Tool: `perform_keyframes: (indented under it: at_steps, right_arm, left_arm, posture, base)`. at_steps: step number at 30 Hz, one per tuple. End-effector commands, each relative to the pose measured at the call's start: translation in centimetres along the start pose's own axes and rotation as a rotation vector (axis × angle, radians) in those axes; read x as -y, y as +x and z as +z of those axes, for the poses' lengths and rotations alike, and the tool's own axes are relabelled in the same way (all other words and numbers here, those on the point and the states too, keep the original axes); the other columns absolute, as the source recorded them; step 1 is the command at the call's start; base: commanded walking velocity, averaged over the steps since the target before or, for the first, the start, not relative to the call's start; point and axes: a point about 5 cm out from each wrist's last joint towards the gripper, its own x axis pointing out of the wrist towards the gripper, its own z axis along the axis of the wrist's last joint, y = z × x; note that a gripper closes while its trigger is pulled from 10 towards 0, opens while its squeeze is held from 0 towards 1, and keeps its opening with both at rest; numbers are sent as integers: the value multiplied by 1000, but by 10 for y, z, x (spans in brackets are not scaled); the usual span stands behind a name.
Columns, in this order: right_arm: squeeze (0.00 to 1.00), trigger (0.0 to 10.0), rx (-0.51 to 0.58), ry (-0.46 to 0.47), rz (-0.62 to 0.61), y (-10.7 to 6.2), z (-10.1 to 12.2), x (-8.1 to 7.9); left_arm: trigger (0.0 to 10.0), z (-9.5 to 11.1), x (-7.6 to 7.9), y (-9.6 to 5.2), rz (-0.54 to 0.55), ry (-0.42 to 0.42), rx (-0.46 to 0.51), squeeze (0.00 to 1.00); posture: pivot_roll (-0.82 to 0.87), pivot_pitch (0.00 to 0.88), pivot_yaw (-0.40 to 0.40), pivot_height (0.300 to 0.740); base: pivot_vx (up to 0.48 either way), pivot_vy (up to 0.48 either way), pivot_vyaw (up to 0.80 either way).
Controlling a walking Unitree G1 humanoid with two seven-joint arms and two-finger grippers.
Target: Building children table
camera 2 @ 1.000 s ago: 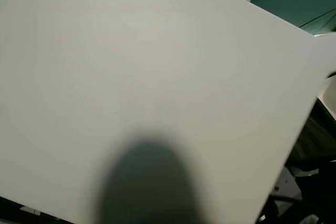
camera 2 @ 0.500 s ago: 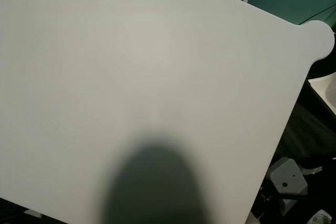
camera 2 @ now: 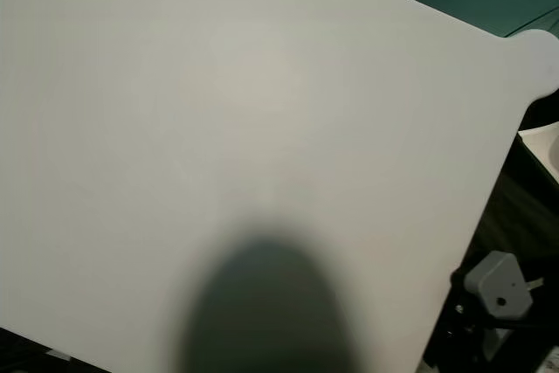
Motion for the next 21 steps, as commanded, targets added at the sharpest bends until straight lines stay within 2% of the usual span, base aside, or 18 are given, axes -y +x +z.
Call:
perform_keyframes:
  at_steps: [1,2,4,5,6,7,8,11,13,14,16,19,21]
  right_arm:
    - [0,10000,-2,-180,-71,2,7,6]
    - [0,10000,-2,-180,-71,2,7,6]
    - [0,10000,-17,-323,-175,7,4,16]
    - [0,10000,-17,-323,-175,7,4,16]
    - [0,10000,4,-248,-181,11,-1,11]
    - [0,10000,15,-37,-131,14,-14,-7]
    - [0,10000,18,49,-111,13,-18,-13]
    - [0,10000,16,86,-101,13,-20,-16]
    - [0,10000,31,291,-64,7,-26,-24]
    - [0,10000,31,291,-64,7,-26,-24]
    - [0,10000,68,417,-104,0,-31,-21]
    - [0,10000,108,462,-134,-2,-33,-17]
    - [0,10000,96,476,-129,-2,-37,-18]
  left_arm:
    - [10000,5,3,3,-62,24,25,0]
    - [10000,5,3,3,-62,24,25,0]
    - [10000,5,4,3,-65,22,24,0]
    - [10000,5,4,3,-65,22,24,0]
    - [10000,5,4,4,-69,22,23,0]
    - [10000,5,5,4,-72,22,23,0]
    - [10000,5,5,4,-72,21,23,0]
    - [10000,5,5,4,-71,21,22,0]
    - [10000,4,5,4,-77,23,21,0]
    - [10000,4,5,4,-77,23,21,0]
    - [10000,4,5,4,-83,27,21,0]
    - [10000,4,6,5,-86,29,22,0]
    - [10000,4,6,5,-87,30,22,0]
  posture:
    - [-82,0,114,740]
    - [-82,0,114,740]
    - [-86,0,115,740]
    - [-86,0,115,740]
    - [-85,0,114,740]
    - [-88,0,116,740]
    - [-88,0,116,740]
    - [-88,0,116,740]
    - [-91,0,119,740]
    - [-91,0,119,740]
    - [-92,0,121,740]
    - [-90,0,118,740]
    - [-88,0,118,740]
  base:
    - [0,0,0]
    - [0,0,0]
    - [0,0,0]
    - [0,0,0]
    - [0,0,0]
    - [0,0,0]
    - [0,0,0]
    - [0,0,0]
    - [0,0,0]
    - [0,0,0]
    - [0,0,0]
    - [0,0,0]
    - [0,0,0]
